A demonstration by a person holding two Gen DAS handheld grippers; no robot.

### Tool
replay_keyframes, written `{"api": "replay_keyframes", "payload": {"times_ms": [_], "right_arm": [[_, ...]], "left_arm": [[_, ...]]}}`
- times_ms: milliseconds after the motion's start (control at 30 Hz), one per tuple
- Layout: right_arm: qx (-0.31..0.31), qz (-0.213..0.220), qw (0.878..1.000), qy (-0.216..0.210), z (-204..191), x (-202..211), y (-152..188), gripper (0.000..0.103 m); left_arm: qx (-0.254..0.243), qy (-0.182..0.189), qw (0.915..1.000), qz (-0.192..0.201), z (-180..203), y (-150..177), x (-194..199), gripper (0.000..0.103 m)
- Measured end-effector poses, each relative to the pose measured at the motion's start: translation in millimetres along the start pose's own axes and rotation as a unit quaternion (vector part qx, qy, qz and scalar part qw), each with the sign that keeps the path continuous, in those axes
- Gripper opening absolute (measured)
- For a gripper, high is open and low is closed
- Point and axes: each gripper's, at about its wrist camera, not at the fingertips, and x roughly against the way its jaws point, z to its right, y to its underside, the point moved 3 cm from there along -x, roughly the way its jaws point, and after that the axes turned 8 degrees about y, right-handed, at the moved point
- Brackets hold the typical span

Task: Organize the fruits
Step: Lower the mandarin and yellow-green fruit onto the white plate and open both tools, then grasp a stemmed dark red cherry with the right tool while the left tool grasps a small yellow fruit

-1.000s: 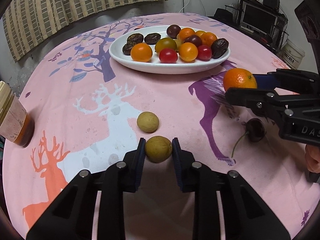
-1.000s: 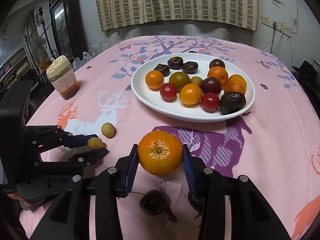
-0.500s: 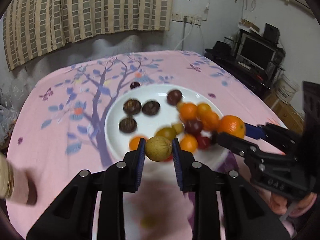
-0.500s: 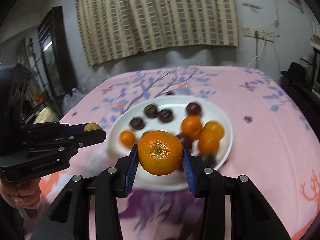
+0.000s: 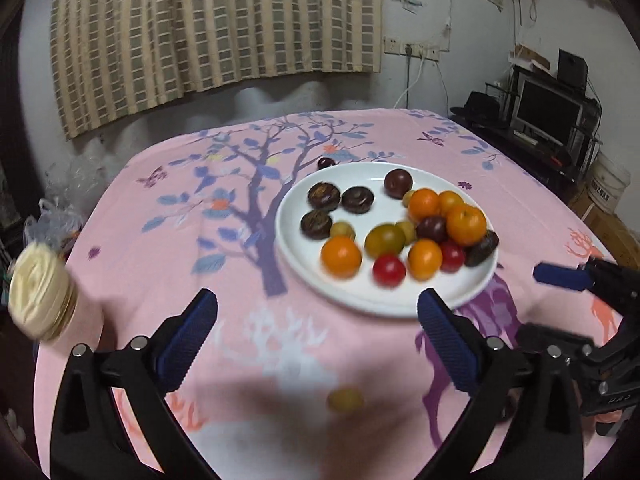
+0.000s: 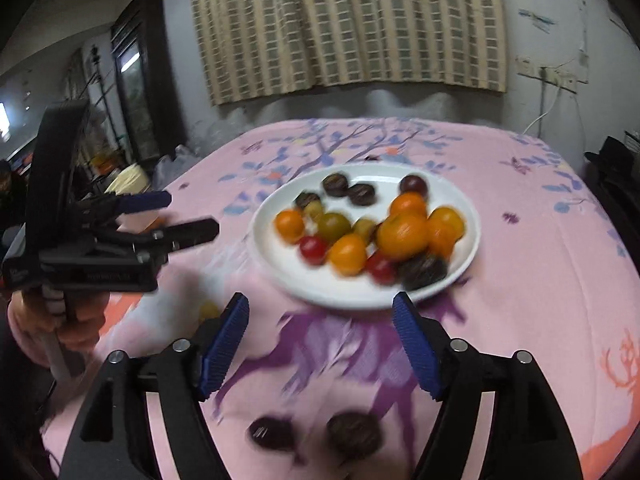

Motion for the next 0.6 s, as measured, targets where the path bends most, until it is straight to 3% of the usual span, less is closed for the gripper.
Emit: {"api": "replay_keyframes", "payload": {"times_ms": [133, 200, 333, 600], "right_arm": [[0.038, -0.036, 0.999, -0.009, -26, 3, 30, 0.075], [0.067, -0.043, 0.997, -0.001, -37, 5, 40, 0.075], [0.089, -0.059, 0.994, 0.004, -45, 1, 46, 0.074], [0.109, -0.08, 0.991, 0.006, -49, -4, 57, 0.065]], "left_arm": [[0.05, 0.015, 0.9984, 0.02, -17, 31, 25, 0.098], [0.064, 0.014, 0.9978, 0.009, -24, 47, 24, 0.098], [0.061, 0.01, 0.9979, -0.021, -25, 63, 18, 0.098], [0.053, 0.006, 0.9984, -0.018, -22, 65, 23, 0.098]]}}
